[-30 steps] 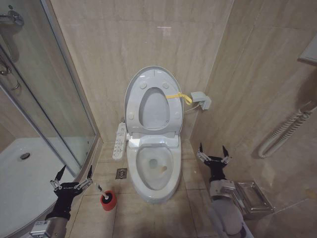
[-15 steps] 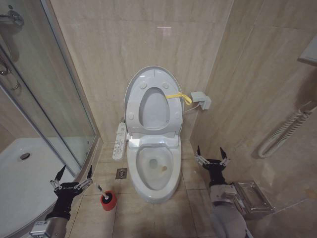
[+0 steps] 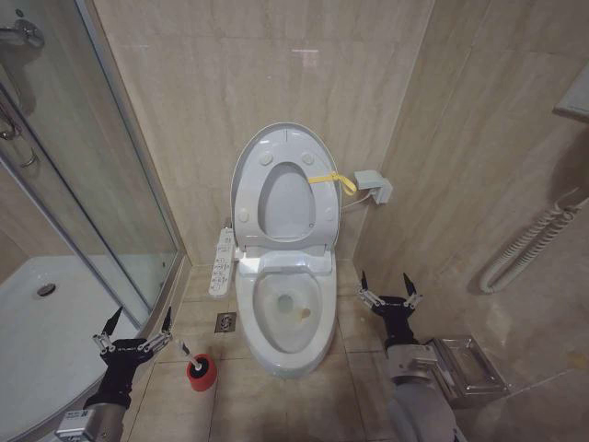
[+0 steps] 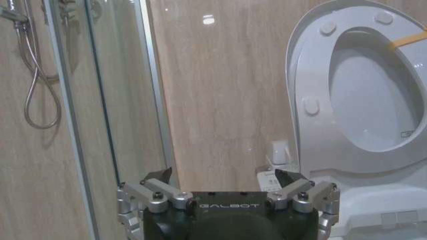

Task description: Open the toilet lid, clean the toilet bowl with a toilet brush, close the toilet lid, and flush.

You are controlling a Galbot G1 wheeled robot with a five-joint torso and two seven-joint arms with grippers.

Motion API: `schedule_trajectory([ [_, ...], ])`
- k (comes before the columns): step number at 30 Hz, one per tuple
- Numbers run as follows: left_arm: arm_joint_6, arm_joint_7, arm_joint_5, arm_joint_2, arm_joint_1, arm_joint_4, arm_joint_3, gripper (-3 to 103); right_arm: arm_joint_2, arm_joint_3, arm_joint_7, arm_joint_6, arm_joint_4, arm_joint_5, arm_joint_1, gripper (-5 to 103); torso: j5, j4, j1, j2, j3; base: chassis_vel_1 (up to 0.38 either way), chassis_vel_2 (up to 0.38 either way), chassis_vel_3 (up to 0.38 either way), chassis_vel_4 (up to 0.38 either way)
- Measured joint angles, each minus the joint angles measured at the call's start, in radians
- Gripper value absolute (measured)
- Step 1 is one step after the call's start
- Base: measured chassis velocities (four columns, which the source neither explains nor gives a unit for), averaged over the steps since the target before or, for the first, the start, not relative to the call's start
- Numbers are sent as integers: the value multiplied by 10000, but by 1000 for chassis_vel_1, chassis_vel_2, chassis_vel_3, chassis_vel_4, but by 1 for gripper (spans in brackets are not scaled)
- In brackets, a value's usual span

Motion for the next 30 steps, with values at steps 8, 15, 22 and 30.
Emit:
schedule_trajectory([
  [8, 0, 0, 0, 0, 0, 0, 0, 100, -11, 25, -107, -137, 70, 119, -50, 100, 0, 0, 0, 0, 0, 0, 0, 0, 0],
  [15, 0, 0, 0, 0, 0, 0, 0, 100, -11, 29, -108, -144, 70, 124, -50, 100, 0, 0, 0, 0, 0, 0, 0, 0, 0],
  [22, 0, 0, 0, 0, 0, 0, 0, 100, -11, 29, -108, -146, 71, 126, -48, 100, 0, 0, 0, 0, 0, 0, 0, 0, 0],
  [30, 0, 0, 0, 0, 0, 0, 0, 100, -12, 30, -106, -146, 70, 126, -46, 100, 0, 0, 0, 0, 0, 0, 0, 0, 0],
])
